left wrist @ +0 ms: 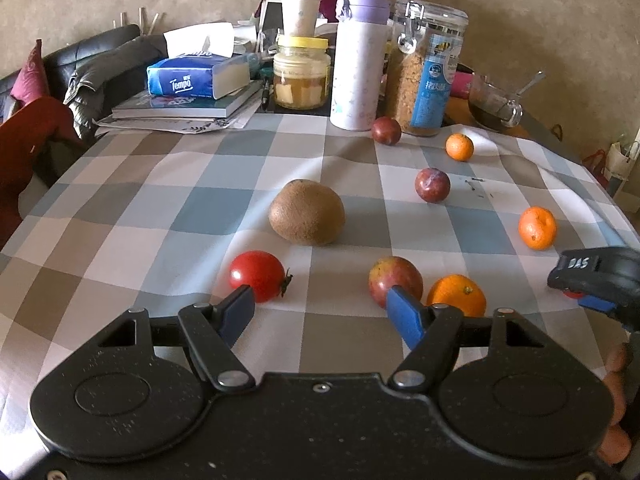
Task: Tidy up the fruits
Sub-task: 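Close the right tool on the red tomato, then grasp the brown kiwi with the left tool while the right tool holds the tomato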
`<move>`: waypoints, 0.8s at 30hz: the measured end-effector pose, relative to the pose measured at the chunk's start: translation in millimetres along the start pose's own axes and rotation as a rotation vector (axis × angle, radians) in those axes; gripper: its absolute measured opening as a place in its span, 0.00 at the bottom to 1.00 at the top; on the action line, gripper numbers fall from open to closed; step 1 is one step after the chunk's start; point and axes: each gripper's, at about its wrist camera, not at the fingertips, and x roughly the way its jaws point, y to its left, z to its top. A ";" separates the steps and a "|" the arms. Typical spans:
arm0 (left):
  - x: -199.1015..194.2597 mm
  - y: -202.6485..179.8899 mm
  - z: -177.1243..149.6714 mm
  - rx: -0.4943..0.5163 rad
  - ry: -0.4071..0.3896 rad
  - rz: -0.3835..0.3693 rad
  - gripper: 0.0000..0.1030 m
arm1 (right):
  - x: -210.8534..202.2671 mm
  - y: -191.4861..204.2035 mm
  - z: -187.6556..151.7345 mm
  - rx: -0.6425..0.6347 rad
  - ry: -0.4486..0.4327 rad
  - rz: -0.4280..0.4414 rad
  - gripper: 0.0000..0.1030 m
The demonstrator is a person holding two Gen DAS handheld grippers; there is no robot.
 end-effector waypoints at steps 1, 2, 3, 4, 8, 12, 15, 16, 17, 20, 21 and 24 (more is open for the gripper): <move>0.0 0.9 0.5 -0.003 0.000 0.003 0.72 | -1.1 -3.0 -0.7 0.021 -0.004 0.019 0.38; -0.4 2.0 1.0 -0.006 -0.002 0.003 0.72 | -2.3 -6.6 -0.1 0.052 -0.003 0.030 0.37; -1.0 3.1 1.5 -0.008 -0.004 0.002 0.72 | -2.1 -8.0 1.3 0.072 0.002 0.038 0.38; -1.7 4.3 2.1 -0.012 -0.008 0.001 0.72 | -1.4 -8.5 2.1 0.084 0.004 0.048 0.38; -0.7 7.8 3.8 -0.019 -0.011 0.032 0.72 | -0.6 -8.7 5.1 0.111 0.027 0.093 0.38; 6.1 12.2 5.7 -0.041 0.030 0.020 0.72 | -0.1 -8.0 5.5 0.118 0.032 0.102 0.37; 11.7 12.0 8.5 -0.035 0.056 0.045 0.72 | -1.0 -2.4 2.0 0.092 0.014 0.071 0.37; 12.1 11.4 10.6 -0.028 0.058 0.056 0.72 | -1.7 -0.8 1.1 0.080 0.010 0.062 0.37; 11.7 11.3 12.7 -0.026 0.056 0.060 0.72 | -2.1 2.4 0.1 0.061 0.007 0.051 0.37; 11.0 10.5 25.7 -0.020 0.062 0.042 0.72 | -2.9 4.8 -0.6 0.039 0.005 0.043 0.37; 11.3 9.0 30.0 -0.010 0.061 0.041 0.72 | -2.9 4.7 -0.5 0.041 0.005 0.042 0.37; 14.4 -0.1 43.9 0.046 0.051 0.056 0.72 | -2.9 6.2 -0.8 0.035 0.005 0.041 0.37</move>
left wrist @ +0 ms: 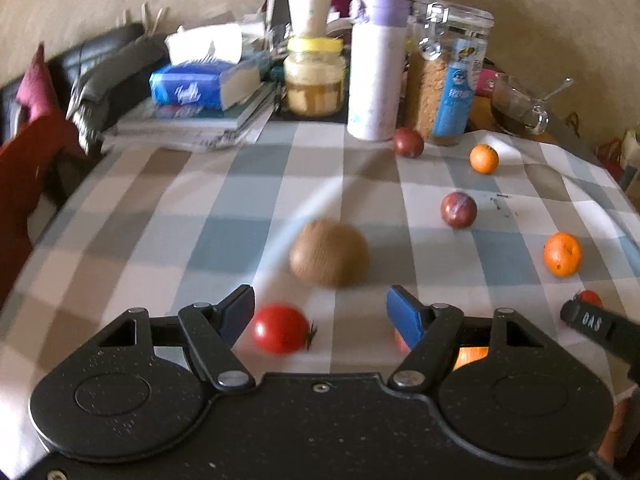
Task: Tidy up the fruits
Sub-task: 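Grasp the brown kiwi with the left tool while the right tool holds the tomato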
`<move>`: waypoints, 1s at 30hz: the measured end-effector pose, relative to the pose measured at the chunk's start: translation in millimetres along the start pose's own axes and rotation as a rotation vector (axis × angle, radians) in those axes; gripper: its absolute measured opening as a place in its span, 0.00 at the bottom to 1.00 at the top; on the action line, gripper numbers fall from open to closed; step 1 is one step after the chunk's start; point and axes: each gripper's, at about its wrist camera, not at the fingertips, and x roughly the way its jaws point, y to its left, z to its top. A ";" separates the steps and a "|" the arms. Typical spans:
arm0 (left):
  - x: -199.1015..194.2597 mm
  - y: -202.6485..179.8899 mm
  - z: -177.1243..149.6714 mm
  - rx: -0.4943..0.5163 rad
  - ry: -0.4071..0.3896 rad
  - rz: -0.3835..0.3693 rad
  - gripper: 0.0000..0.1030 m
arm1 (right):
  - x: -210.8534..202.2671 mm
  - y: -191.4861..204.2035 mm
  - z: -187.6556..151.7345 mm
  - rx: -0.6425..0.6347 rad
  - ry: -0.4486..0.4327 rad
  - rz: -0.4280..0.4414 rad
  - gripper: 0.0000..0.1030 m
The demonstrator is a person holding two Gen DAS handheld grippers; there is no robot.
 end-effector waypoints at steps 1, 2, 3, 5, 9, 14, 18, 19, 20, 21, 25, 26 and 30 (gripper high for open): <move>1.6 -2.8 4.2 0.015 -0.001 0.006 0.72 | 0.2 -0.1 -0.2 -0.002 0.000 -0.001 0.37; 3.9 -5.6 8.6 0.026 0.003 0.005 0.72 | 0.2 0.4 -0.5 -0.006 -0.002 -0.003 0.37; 6.3 -6.9 12.5 0.030 0.010 -0.003 0.72 | 0.0 1.1 -0.8 -0.010 -0.003 -0.007 0.37; 12.9 -9.1 18.3 0.027 0.030 -0.025 0.72 | 0.2 2.5 -1.2 -0.020 -0.004 -0.013 0.37; 29.9 -11.6 24.5 0.018 0.062 -0.020 0.72 | 0.8 3.5 -1.7 -0.031 -0.004 -0.020 0.38; 44.1 -10.6 25.6 0.011 0.082 0.006 0.72 | 0.9 4.9 -2.2 -0.044 -0.004 -0.027 0.38; 53.0 -9.6 26.0 0.007 0.091 0.029 0.72 | 1.1 5.6 -2.4 -0.051 -0.003 -0.031 0.38; 55.5 -8.9 25.9 0.003 0.096 0.029 0.72 | 1.3 6.3 -2.5 -0.052 -0.004 -0.032 0.38; 58.4 -8.1 25.7 -0.003 0.103 0.032 0.72 | 1.4 6.5 -2.6 -0.053 -0.004 -0.032 0.38; 61.1 -7.5 25.4 -0.007 0.107 0.038 0.72 | 1.5 6.5 -2.6 -0.054 -0.004 -0.033 0.38; 67.4 -7.7 23.2 0.002 0.111 0.031 0.60 | 1.5 7.3 -3.0 -0.058 -0.004 -0.036 0.38; 66.7 -8.9 22.5 0.010 0.110 0.032 0.60 | 1.6 7.5 -3.1 -0.059 -0.003 -0.037 0.38; 60.5 -11.2 19.1 0.005 0.117 0.029 0.59 | 1.8 8.2 -3.3 -0.060 -0.004 -0.038 0.38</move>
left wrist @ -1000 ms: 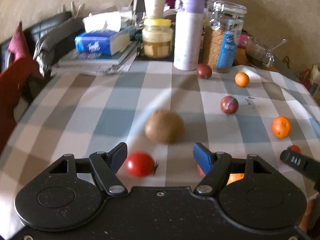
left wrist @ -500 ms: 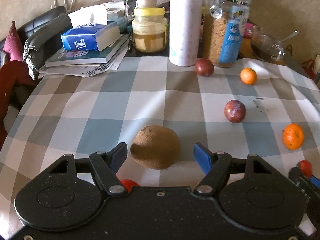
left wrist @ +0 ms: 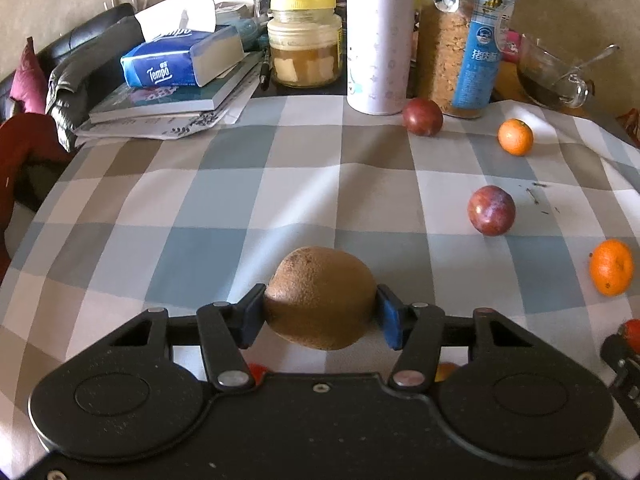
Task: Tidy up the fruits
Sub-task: 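Grasp the brown kiwi with the left tool while the right tool holds the tomato, then carry the kiwi and tomato back over the gold tray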
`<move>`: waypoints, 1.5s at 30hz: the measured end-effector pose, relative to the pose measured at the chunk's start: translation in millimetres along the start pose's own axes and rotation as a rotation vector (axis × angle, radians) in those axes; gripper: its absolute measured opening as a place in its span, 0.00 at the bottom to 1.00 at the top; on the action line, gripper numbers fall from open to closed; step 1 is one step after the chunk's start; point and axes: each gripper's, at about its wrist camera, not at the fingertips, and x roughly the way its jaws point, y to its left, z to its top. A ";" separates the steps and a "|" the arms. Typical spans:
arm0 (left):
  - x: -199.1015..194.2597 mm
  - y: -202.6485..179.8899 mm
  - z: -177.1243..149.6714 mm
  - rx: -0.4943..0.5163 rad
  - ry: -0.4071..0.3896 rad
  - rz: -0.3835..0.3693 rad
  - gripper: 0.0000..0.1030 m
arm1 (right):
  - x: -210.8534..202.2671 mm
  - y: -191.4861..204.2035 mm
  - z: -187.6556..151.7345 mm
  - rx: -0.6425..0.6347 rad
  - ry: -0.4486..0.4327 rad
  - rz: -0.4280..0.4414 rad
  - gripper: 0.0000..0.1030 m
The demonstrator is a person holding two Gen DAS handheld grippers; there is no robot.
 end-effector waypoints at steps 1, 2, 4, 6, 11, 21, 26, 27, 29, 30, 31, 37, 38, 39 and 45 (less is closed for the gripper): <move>-2.5 0.4 -1.1 -0.007 0.005 -0.008 0.59 | -0.1 -0.3 0.0 0.000 0.000 0.000 0.38; -6.3 0.7 -3.1 -0.013 0.008 -0.019 0.59 | 0.0 -0.4 0.0 0.000 0.000 0.000 0.38; -17.5 1.5 -8.9 -0.027 0.004 -0.040 0.59 | 0.0 0.0 -0.1 0.000 0.000 0.000 0.38; -30.2 2.0 -15.7 -0.040 -0.012 -0.054 0.59 | 0.0 -0.2 -0.2 -0.001 0.000 0.000 0.38; -64.9 4.8 -38.6 -0.062 -0.048 -0.080 0.59 | 0.2 0.1 0.0 -0.001 0.001 0.000 0.38; -98.6 12.1 -72.3 -0.112 -0.147 -0.058 0.59 | -11.4 -11.5 5.9 0.048 -0.024 0.043 0.37; -100.3 6.9 -78.2 -0.094 -0.169 -0.079 0.59 | -14.7 -8.8 1.9 0.039 -0.021 0.058 0.37; -100.5 6.3 -79.6 -0.094 -0.165 -0.088 0.59 | -15.9 -7.1 0.7 0.031 -0.023 0.059 0.37; -99.8 4.5 -80.8 -0.087 -0.164 -0.094 0.59 | -19.2 -3.5 -1.0 0.015 -0.032 0.066 0.37; -99.8 3.1 -81.5 -0.083 -0.167 -0.086 0.59 | -21.5 -1.6 -1.8 0.006 -0.037 0.071 0.37; -99.9 2.2 -82.1 -0.079 -0.173 -0.074 0.59 | -23.6 -0.1 -2.7 -0.003 -0.039 0.078 0.37; -98.0 9.9 -83.3 -0.125 -0.197 -0.020 0.59 | -30.9 12.4 -13.5 -0.072 -0.040 0.122 0.37; -96.5 11.7 -83.6 -0.136 -0.198 -0.007 0.59 | -31.7 14.4 -16.0 -0.084 -0.039 0.128 0.37; -94.9 12.8 -84.1 -0.143 -0.199 0.012 0.59 | -32.3 16.1 -18.1 -0.092 -0.035 0.135 0.37; -89.1 14.7 -83.5 -0.150 -0.203 0.049 0.59 | -39.7 24.1 -27.0 -0.129 -0.046 0.196 0.37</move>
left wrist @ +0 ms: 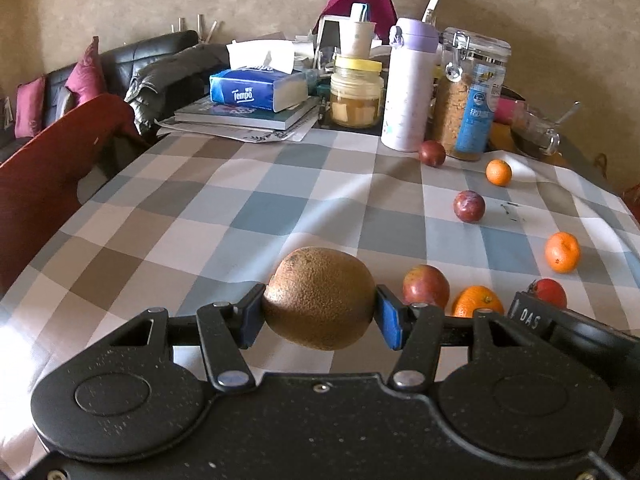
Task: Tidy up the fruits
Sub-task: 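Carry the kiwi and tomato back over the gold tray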
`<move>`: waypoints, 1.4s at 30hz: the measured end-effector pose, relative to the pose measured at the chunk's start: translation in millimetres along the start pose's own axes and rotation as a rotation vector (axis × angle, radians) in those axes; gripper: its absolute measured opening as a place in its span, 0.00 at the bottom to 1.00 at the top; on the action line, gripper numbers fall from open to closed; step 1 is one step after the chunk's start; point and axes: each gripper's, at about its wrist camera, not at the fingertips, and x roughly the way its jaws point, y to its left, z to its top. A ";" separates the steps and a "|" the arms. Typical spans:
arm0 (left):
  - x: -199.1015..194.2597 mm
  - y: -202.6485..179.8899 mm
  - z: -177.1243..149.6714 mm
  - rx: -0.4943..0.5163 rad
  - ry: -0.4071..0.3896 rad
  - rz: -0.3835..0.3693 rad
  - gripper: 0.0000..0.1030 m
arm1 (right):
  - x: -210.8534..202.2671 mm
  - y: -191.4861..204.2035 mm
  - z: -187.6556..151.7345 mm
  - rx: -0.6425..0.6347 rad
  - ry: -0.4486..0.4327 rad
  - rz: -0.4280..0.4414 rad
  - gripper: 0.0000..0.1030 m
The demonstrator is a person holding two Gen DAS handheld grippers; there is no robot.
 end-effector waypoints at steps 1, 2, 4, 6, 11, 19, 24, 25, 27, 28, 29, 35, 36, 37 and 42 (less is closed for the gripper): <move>0.2 0.1 0.0 -0.003 0.007 -0.007 0.59 | -0.6 1.0 -0.3 -0.004 -0.003 0.004 0.37; 0.4 0.3 -0.2 -0.004 0.013 -0.016 0.59 | -1.5 0.6 -0.2 -0.002 -0.009 0.008 0.37; 1.8 0.8 -0.2 -0.006 0.023 -0.029 0.59 | -2.2 -3.3 0.9 0.026 -0.011 0.013 0.37; 2.2 2.9 0.4 -0.015 0.029 -0.035 0.59 | 0.6 -11.5 3.8 0.074 0.012 0.028 0.37; 3.8 10.5 2.3 -0.040 0.029 -0.012 0.59 | 15.2 -32.3 10.0 0.218 0.098 0.057 0.37; -5.5 28.6 5.5 -0.029 0.139 -0.028 0.59 | 0.1 -24.4 9.4 0.149 -0.040 -0.048 0.37; -41.6 35.9 0.3 0.054 0.150 -0.061 0.59 | -13.2 -19.7 13.1 0.143 -0.051 -0.010 0.37; -49.7 37.5 -1.9 0.066 0.151 -0.076 0.59 | -13.4 -20.7 13.9 0.158 -0.027 0.008 0.37; -63.4 39.0 -5.4 0.079 0.163 -0.114 0.59 | -18.1 -20.6 14.2 0.176 0.006 0.046 0.37; -70.3 39.6 -8.1 0.084 0.171 -0.136 0.59 | -20.5 -17.7 13.8 0.169 0.012 0.056 0.37; -75.8 39.4 -10.7 0.093 0.178 -0.152 0.59 | -25.5 -14.5 13.9 0.151 0.013 0.062 0.37; -104.0 32.4 -33.1 0.152 0.212 -0.198 0.59 | -61.7 -4.1 8.8 0.058 0.046 0.164 0.37; -107.7 31.4 -37.3 0.159 0.218 -0.205 0.59 | -68.0 -4.7 6.7 0.047 0.063 0.189 0.37; -111.0 30.5 -41.2 0.163 0.225 -0.212 0.59 | -73.3 -5.1 4.3 0.037 0.074 0.206 0.37; -121.0 28.3 -61.4 0.181 0.248 -0.221 0.59 | -110.3 -15.8 -14.2 -0.021 0.077 0.252 0.37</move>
